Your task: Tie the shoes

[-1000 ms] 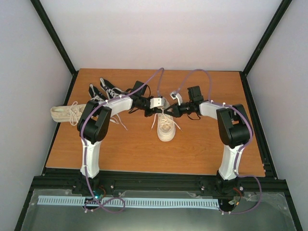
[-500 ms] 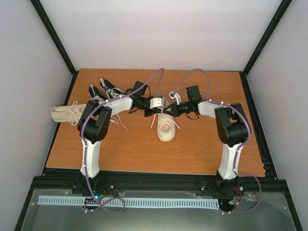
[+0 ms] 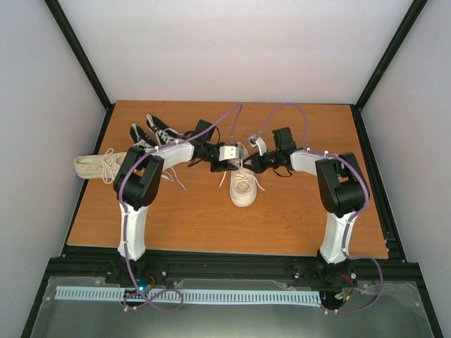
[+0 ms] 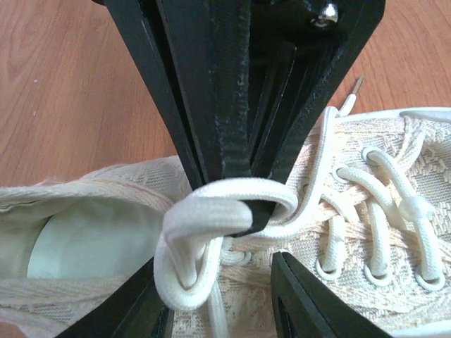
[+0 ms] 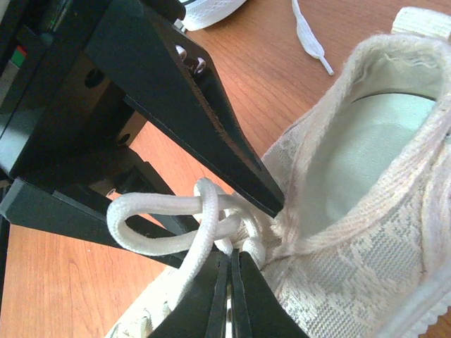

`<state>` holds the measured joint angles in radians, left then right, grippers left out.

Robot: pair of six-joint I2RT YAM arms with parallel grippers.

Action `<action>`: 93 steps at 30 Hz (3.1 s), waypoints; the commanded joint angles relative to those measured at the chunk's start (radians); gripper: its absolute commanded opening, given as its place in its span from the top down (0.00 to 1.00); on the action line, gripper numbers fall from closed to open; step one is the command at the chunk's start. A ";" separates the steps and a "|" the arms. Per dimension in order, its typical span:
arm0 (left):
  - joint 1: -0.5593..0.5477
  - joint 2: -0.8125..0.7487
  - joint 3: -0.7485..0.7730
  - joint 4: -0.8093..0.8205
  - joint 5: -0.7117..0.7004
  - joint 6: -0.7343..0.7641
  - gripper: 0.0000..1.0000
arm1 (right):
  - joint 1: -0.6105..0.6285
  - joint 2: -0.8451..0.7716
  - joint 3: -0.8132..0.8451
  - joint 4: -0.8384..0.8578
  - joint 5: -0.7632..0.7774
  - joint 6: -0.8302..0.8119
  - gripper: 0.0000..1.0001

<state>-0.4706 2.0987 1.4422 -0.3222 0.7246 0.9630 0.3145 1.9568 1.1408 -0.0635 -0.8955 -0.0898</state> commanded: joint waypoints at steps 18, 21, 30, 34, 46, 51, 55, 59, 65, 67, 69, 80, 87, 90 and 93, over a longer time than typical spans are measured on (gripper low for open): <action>-0.036 -0.091 0.028 0.037 0.036 -0.095 0.51 | -0.002 -0.047 -0.021 0.012 0.020 -0.027 0.97; -0.040 -0.091 0.021 0.062 0.009 -0.084 0.52 | -0.002 -0.048 -0.022 0.011 0.019 -0.028 0.97; -0.045 -0.145 -0.019 0.033 0.021 -0.039 0.74 | -0.002 -0.040 -0.018 0.012 0.015 -0.027 0.97; -0.045 -0.146 -0.020 0.035 -0.009 -0.060 0.82 | -0.002 -0.041 -0.016 0.007 0.016 -0.028 0.97; -0.028 -0.150 -0.007 0.038 -0.056 -0.196 0.99 | -0.015 -0.065 -0.044 0.034 0.051 0.007 0.97; -0.013 -0.131 -0.013 -0.022 -0.048 -0.169 0.99 | -0.024 -0.107 -0.079 0.053 0.103 0.030 0.97; -0.007 -0.118 -0.016 -0.031 -0.058 -0.173 0.99 | -0.028 -0.129 -0.112 0.062 0.136 0.051 0.97; -0.001 -0.122 -0.010 -0.094 -0.037 -0.165 0.99 | -0.043 -0.151 -0.147 0.072 0.159 0.081 0.97; 0.000 -0.148 -0.023 -0.150 0.055 -0.186 0.97 | -0.050 -0.146 -0.158 0.081 0.157 0.092 0.97; 0.000 -0.148 -0.024 -0.122 0.061 -0.248 0.96 | -0.049 -0.142 -0.155 0.082 0.157 0.094 0.97; 0.004 -0.142 -0.020 -0.078 0.035 -0.342 0.96 | -0.051 -0.142 -0.157 0.084 0.166 0.099 0.97; 0.012 -0.137 -0.032 -0.087 -0.023 -0.174 0.81 | -0.056 -0.127 -0.147 0.087 0.127 0.096 0.97; -0.002 -0.152 -0.036 -0.096 -0.004 -0.137 0.70 | -0.056 -0.115 -0.135 0.083 0.113 0.097 0.97; -0.038 -0.196 -0.075 -0.123 0.001 0.021 0.66 | -0.057 -0.114 -0.132 0.082 0.109 0.096 0.97; -0.065 -0.241 -0.122 -0.033 -0.009 0.048 0.65 | -0.057 -0.109 -0.131 0.081 0.101 0.094 0.97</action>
<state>-0.4934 1.9434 1.3579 -0.4183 0.6987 0.8814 0.2615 1.8336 0.9955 0.0029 -0.7719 0.0059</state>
